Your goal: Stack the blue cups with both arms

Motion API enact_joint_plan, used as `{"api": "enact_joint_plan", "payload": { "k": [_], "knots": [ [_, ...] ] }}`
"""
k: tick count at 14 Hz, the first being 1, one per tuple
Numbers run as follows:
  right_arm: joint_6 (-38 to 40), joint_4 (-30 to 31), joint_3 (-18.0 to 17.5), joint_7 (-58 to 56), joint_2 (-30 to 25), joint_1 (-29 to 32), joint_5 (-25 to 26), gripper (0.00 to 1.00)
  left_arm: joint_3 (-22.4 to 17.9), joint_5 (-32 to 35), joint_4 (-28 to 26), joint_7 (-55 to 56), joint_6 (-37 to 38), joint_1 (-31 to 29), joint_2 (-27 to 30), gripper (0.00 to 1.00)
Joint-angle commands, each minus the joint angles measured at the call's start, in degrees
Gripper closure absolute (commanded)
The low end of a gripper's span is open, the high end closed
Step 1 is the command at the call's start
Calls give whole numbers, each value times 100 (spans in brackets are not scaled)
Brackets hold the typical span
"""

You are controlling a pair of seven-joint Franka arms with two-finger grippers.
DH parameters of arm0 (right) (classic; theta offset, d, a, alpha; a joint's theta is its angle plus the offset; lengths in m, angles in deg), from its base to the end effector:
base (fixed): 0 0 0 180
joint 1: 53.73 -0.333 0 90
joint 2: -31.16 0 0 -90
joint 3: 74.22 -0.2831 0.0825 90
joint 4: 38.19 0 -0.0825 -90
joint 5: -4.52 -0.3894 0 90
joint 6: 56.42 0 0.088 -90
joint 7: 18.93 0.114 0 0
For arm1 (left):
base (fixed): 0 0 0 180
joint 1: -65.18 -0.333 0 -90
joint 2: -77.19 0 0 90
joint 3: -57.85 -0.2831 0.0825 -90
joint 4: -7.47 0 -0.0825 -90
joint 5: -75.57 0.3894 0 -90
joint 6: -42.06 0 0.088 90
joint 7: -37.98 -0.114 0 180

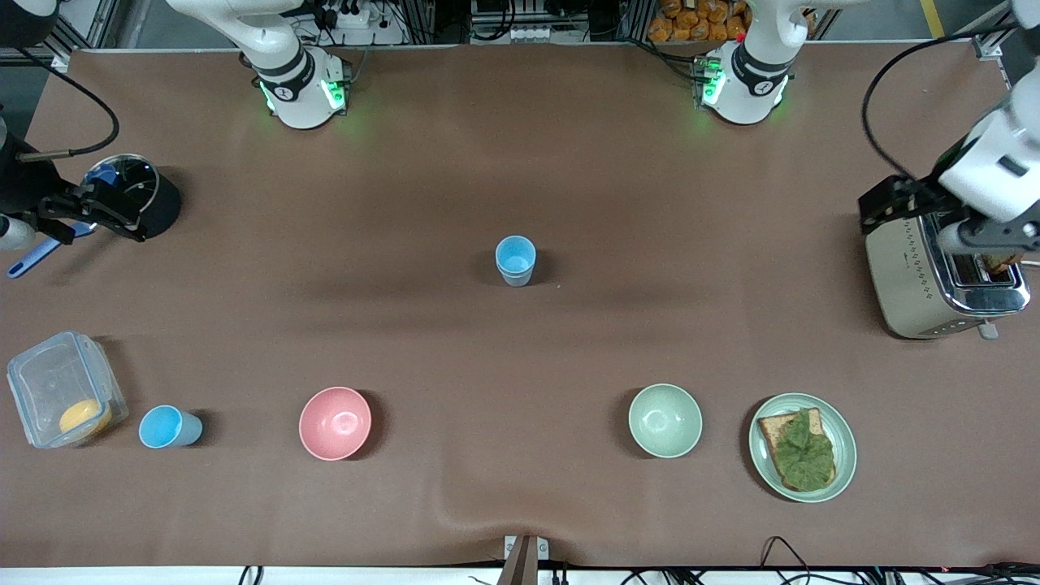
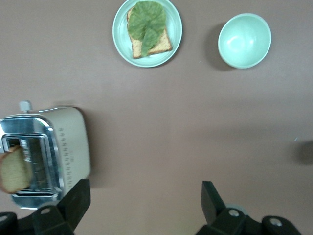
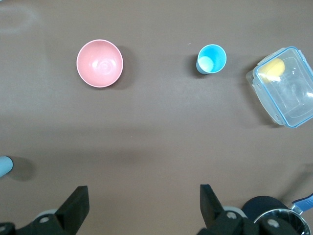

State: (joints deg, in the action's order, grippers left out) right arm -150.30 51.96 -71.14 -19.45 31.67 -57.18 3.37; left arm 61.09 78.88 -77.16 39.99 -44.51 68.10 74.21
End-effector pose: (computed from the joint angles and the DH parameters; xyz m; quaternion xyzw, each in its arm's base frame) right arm 0.5696 0.0060 0.5845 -0.9995 -0.0074 -0.0281 0.0098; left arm 0.5662 -0.0534 0.5947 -0.9990 0.0347 0.0071 0.0279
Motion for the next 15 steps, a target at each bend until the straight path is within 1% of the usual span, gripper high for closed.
{"api": "enact_joint_plan", "payload": {
  "k": [1, 3, 7, 15],
  "knots": [
    [45, -77, 71, -71, 27, -59, -114, 0, -51, -251, -221, -404, 158, -239, 368, 0],
    [36, -77, 71, -71, 27, -50, -114, 0, -112, -260, -186, -369, 158, -161, 421, 0],
    [36, -77, 71, -71, 36, -50, -114, 0, -104, -427, -115, -369, 184, -160, 421, 0],
    [36, -77, 71, -63, 45, -50, -114, 0, -60, -507, -133, -360, 228, -151, 430, 0]
  ]
}}
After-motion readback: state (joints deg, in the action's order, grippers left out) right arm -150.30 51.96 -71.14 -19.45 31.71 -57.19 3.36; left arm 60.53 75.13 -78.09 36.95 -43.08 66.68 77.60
